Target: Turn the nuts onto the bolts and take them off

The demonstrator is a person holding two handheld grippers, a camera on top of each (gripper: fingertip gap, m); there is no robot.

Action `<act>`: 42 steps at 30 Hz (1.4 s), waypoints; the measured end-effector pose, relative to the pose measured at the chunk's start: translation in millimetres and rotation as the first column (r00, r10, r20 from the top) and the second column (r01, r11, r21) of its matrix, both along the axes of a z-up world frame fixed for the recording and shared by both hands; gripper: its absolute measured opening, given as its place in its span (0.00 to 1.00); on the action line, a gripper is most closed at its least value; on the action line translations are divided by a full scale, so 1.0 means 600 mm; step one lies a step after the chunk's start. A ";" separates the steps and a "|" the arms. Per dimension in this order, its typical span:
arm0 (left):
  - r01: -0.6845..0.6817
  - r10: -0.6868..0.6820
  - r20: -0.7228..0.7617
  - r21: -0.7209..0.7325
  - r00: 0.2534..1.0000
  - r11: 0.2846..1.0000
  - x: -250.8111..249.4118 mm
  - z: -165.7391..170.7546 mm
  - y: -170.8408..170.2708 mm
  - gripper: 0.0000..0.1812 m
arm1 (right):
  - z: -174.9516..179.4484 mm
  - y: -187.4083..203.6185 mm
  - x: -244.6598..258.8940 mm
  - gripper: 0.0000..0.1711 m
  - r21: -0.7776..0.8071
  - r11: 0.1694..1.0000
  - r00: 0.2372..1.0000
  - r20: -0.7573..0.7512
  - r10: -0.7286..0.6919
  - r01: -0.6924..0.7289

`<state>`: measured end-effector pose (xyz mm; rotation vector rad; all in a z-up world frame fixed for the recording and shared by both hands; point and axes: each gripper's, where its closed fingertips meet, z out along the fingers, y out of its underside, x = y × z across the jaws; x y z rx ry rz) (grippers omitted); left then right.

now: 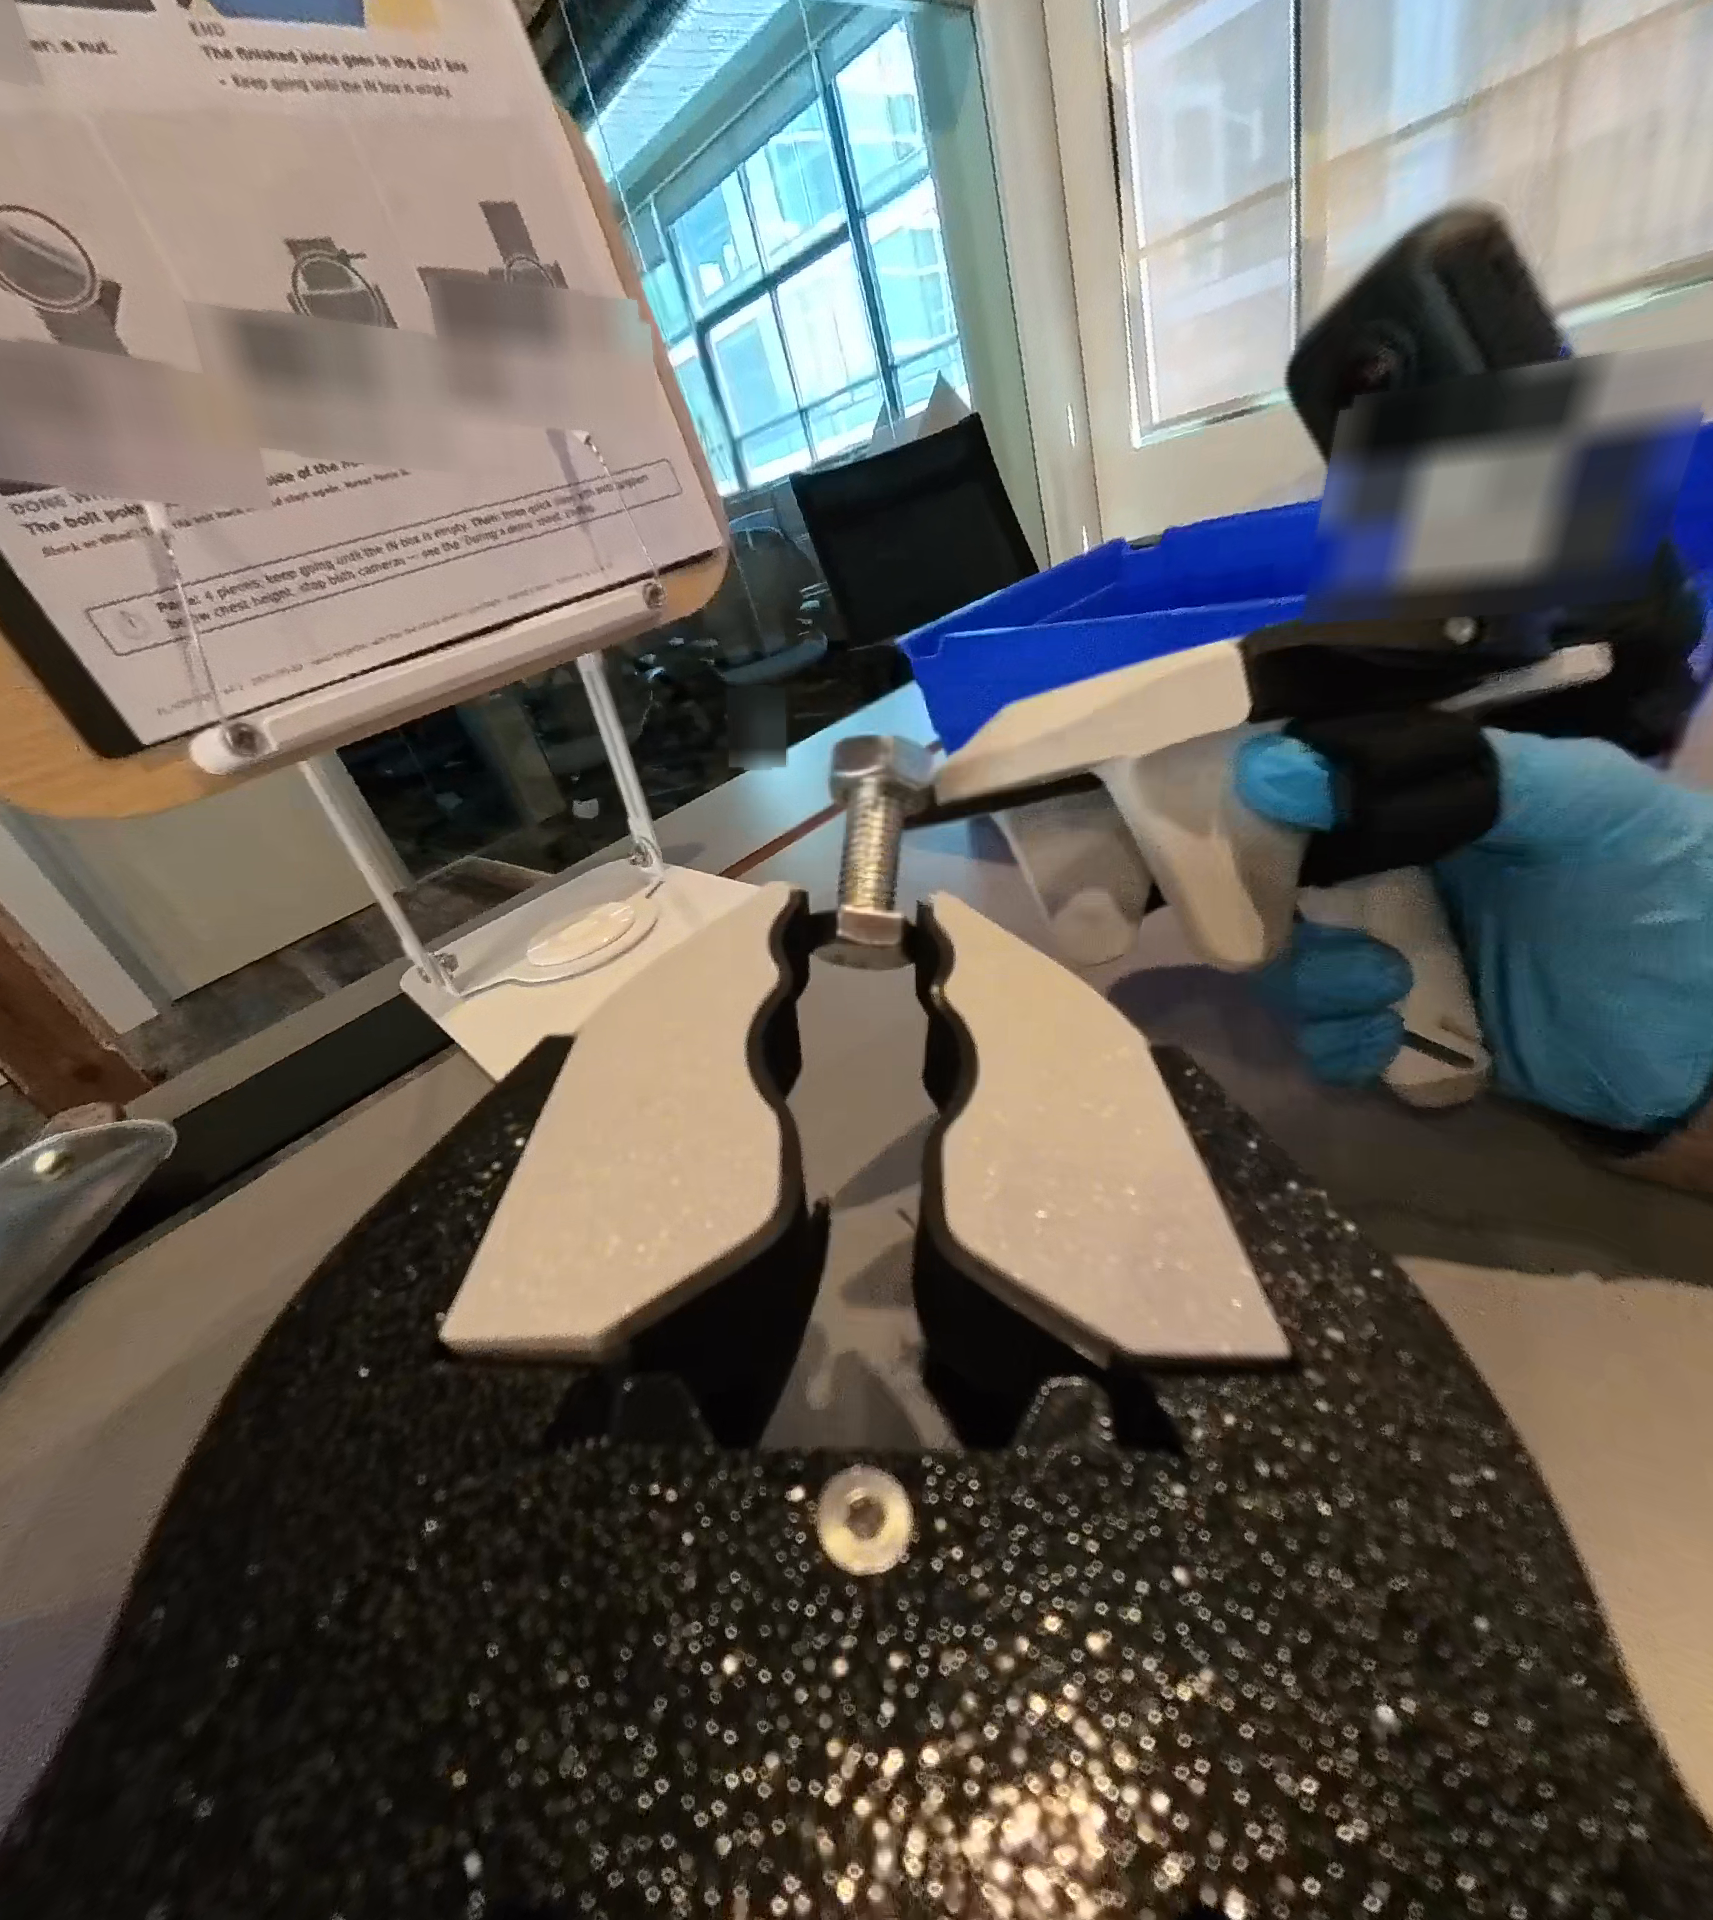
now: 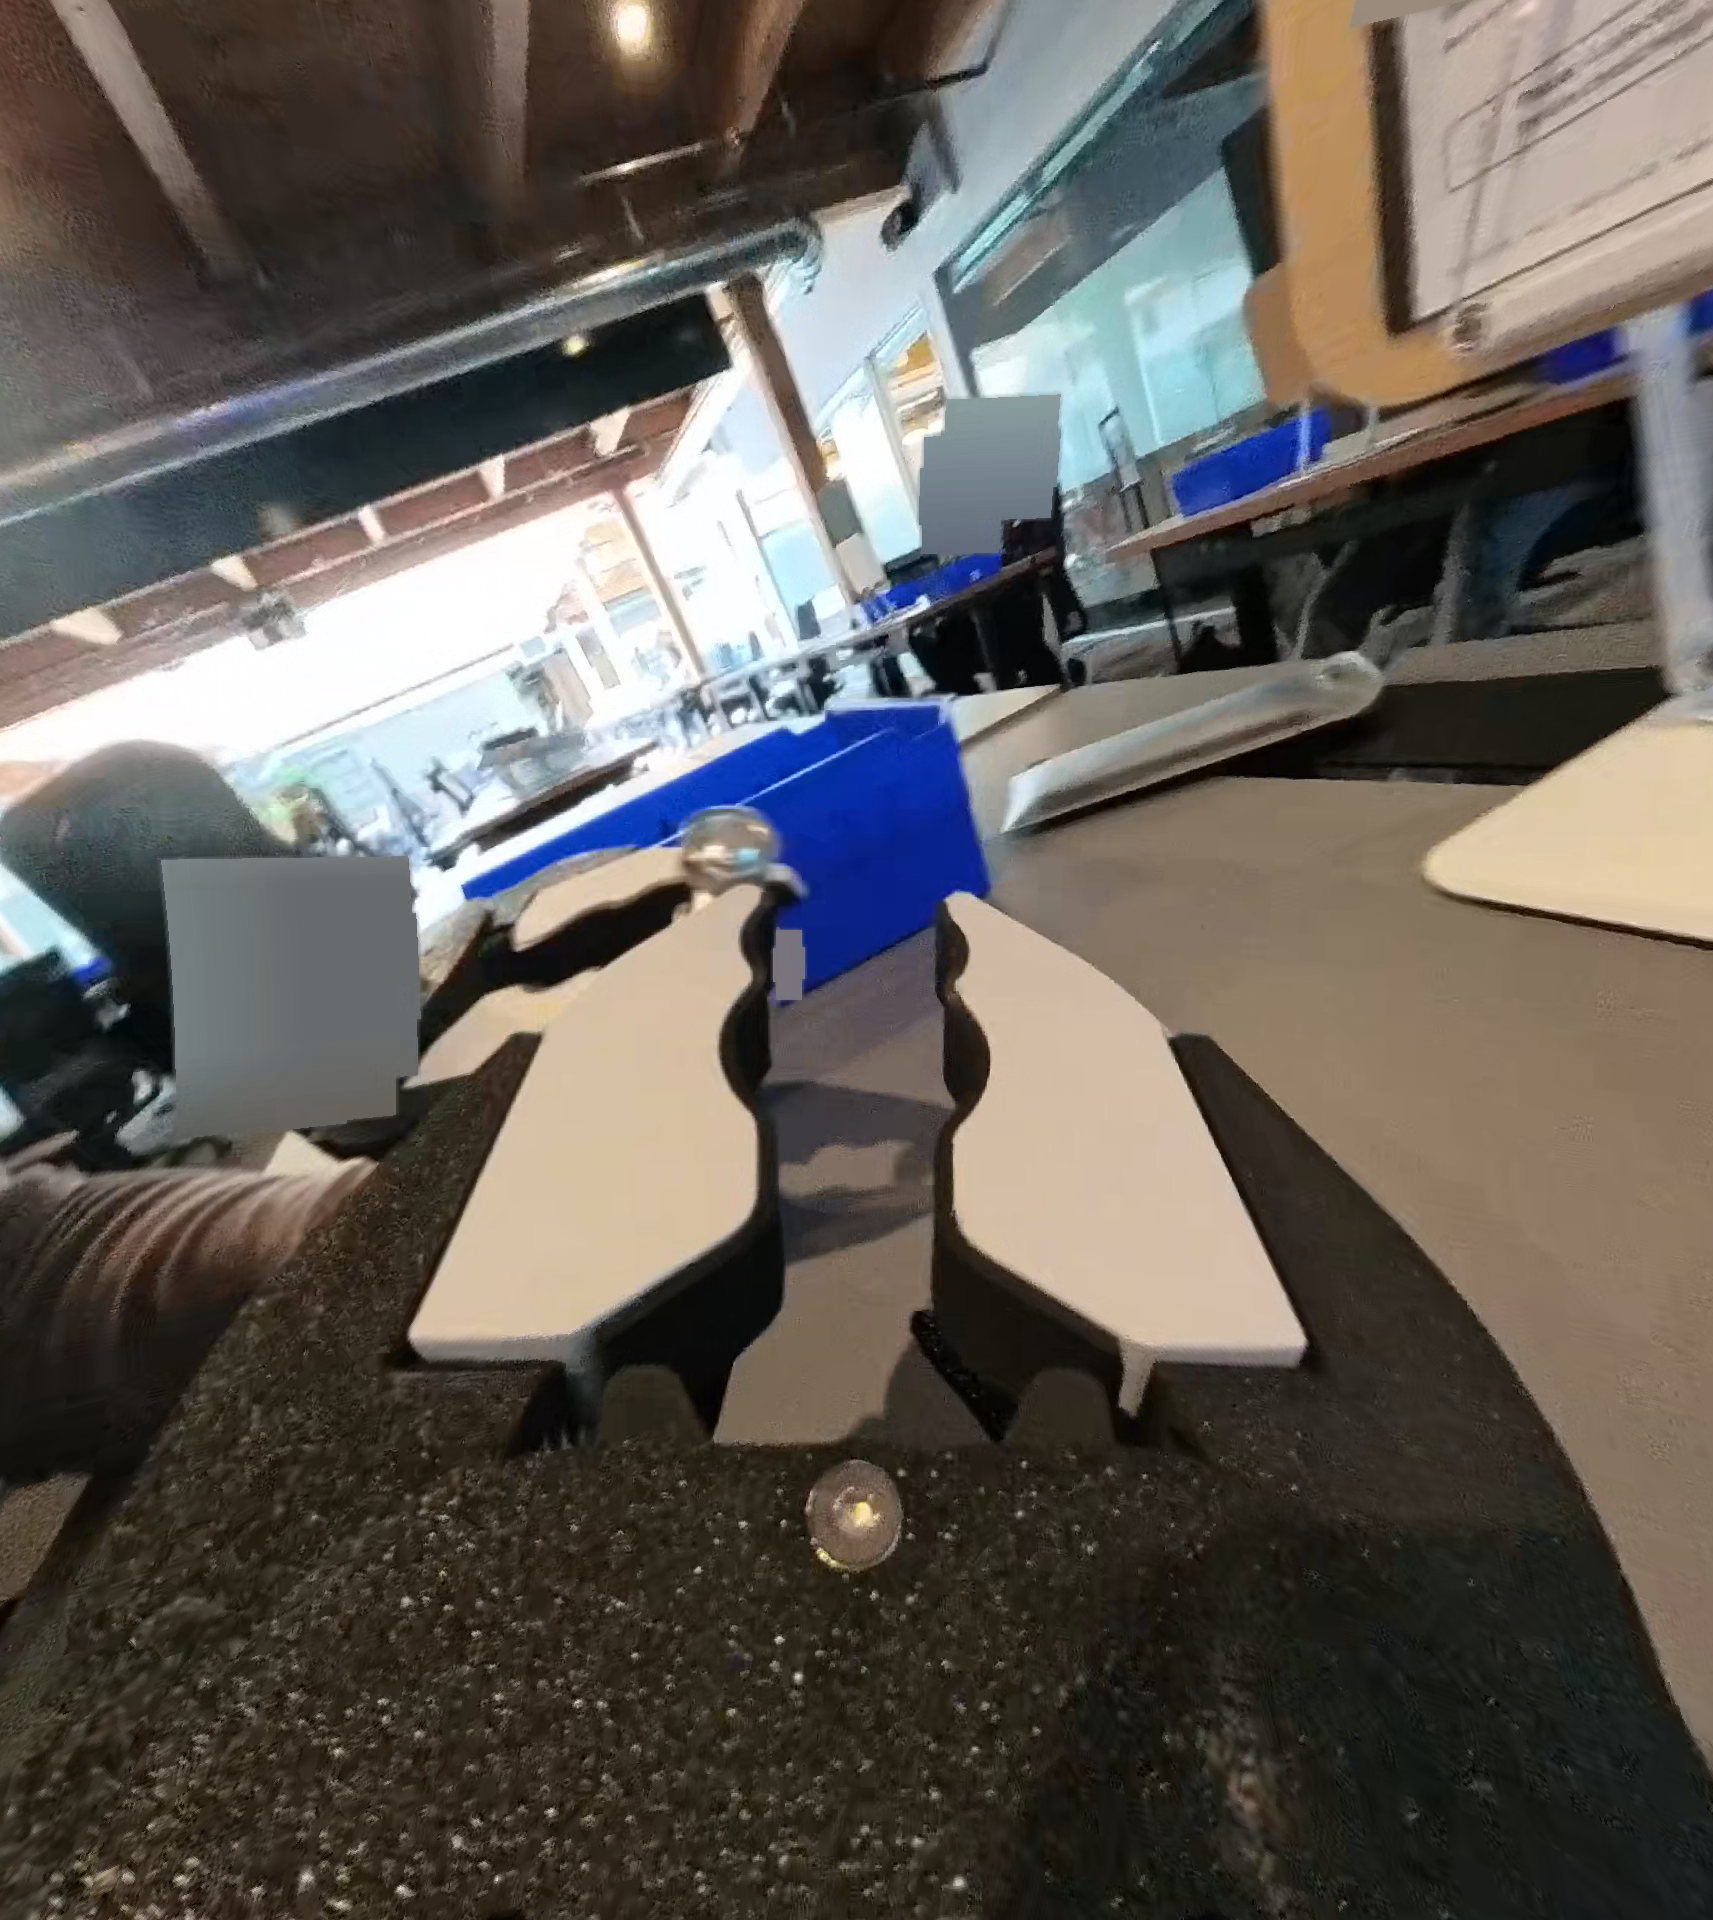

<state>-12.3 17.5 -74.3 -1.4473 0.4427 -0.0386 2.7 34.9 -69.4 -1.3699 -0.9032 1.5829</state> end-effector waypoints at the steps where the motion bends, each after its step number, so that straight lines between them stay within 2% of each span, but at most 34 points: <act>1: 0.001 -0.001 0.014 0.002 1.000 1.000 -0.002 0.002 0.000 0.11 | 0.003 0.013 0.008 0.17 -0.028 0.999 0.999 -0.028 -0.023 0.022; 4: 0.015 -0.015 0.014 -0.001 1.000 1.000 0.003 0.000 0.001 0.10 | 0.027 0.003 0.007 0.21 -0.068 0.997 0.993 -0.108 0.037 -0.045; 6: 0.023 -0.023 0.005 0.008 1.000 1.000 0.008 0.001 -0.001 0.11 | 0.025 -0.018 -0.006 0.20 -0.024 0.997 0.995 -0.076 0.070 -0.072; 8: 0.010 -0.010 0.004 0.006 1.000 1.000 0.003 0.001 -0.001 0.11 | 0.013 -0.009 -0.001 0.19 -0.002 1.000 0.999 -0.042 0.019 -0.019; 9: 0.012 -0.012 0.017 0.012 1.000 1.000 0.000 0.004 -0.002 0.10 | 0.005 0.004 0.005 0.15 -0.019 1.000 1.000 -0.029 -0.006 0.005; 10: 0.007 -0.008 0.028 0.011 1.000 1.000 -0.004 0.005 -0.002 0.11 | 0.005 0.017 0.013 0.15 -0.052 0.998 0.999 -0.045 -0.029 0.027; 13: 0.013 -0.013 0.019 -0.002 1.000 1.000 0.000 -0.001 0.002 0.10 | 0.030 0.000 0.009 0.21 -0.070 0.997 0.992 -0.124 0.037 -0.046; 16: 0.020 -0.020 0.002 0.008 1.000 1.000 0.007 0.001 -0.001 0.10 | 0.017 -0.018 -0.011 0.22 0.009 0.999 0.999 -0.040 0.034 -0.034; 18: 0.008 -0.008 0.001 0.001 1.000 1.000 0.002 -0.001 0.000 0.11 | 0.002 0.001 -0.001 0.22 -0.036 0.999 1.000 -0.022 -0.009 0.008; 19: 0.013 -0.013 0.016 0.008 1.000 1.000 0.000 0.002 -0.001 0.10 | -0.001 0.014 0.006 0.19 -0.067 0.997 0.999 -0.030 -0.033 0.030; 20: 0.013 -0.013 0.027 0.003 1.000 1.000 -0.002 0.002 -0.001 0.11 | 0.005 0.023 0.014 0.19 -0.099 0.994 0.997 -0.065 -0.043 0.036; 22: 0.016 -0.016 0.022 -0.003 1.000 1.000 0.001 -0.001 0.001 0.11 | 0.025 0.010 0.012 0.22 -0.096 0.995 0.993 -0.120 0.013 -0.024; 24: 0.025 -0.025 0.015 0.000 1.000 1.000 0.007 -0.001 0.001 0.10 | 0.028 -0.015 -0.005 0.23 -0.051 0.997 0.994 -0.095 0.058 -0.064; 28: 0.010 -0.010 0.002 0.009 1.000 1.000 0.003 0.002 -0.002 0.11 | -0.001 -0.002 -0.002 0.21 -0.050 0.999 1.000 -0.019 0.017 -0.018; 30: 0.011 -0.011 0.026 0.013 1.000 1.000 -0.002 0.006 -0.002 0.11 | 0.002 0.021 0.011 0.18 -0.084 0.996 0.998 -0.050 -0.030 0.025; 33: 0.015 -0.016 0.019 0.006 1.000 1.000 0.002 0.001 0.001 0.10 | 0.028 0.003 0.009 0.21 -0.089 0.995 0.990 -0.133 0.034 -0.046; 35: 0.023 -0.023 0.012 0.017 1.000 1.000 0.007 0.004 -0.001 0.10 | 0.026 -0.011 -0.003 0.22 -0.079 0.994 0.992 -0.108 0.067 -0.075; 38: 0.016 -0.017 0.017 0.026 1.000 1.000 0.001 0.007 -0.004 0.10 | 0.003 0.006 0.003 0.18 -0.093 0.995 0.998 -0.057 0.017 -0.023; 40: 0.011 -0.011 0.027 0.019 1.000 1.000 -0.003 0.007 -0.002 0.10 | 0.009 0.019 0.013 0.19 -0.133 0.991 0.995 -0.099 0.002 -0.015; 42: 0.015 -0.016 0.020 0.011 1.000 1.000 0.001 0.002 0.001 0.11 | 0.026 0.006 0.010 0.22 -0.108 0.993 0.990 -0.137 0.030 -0.045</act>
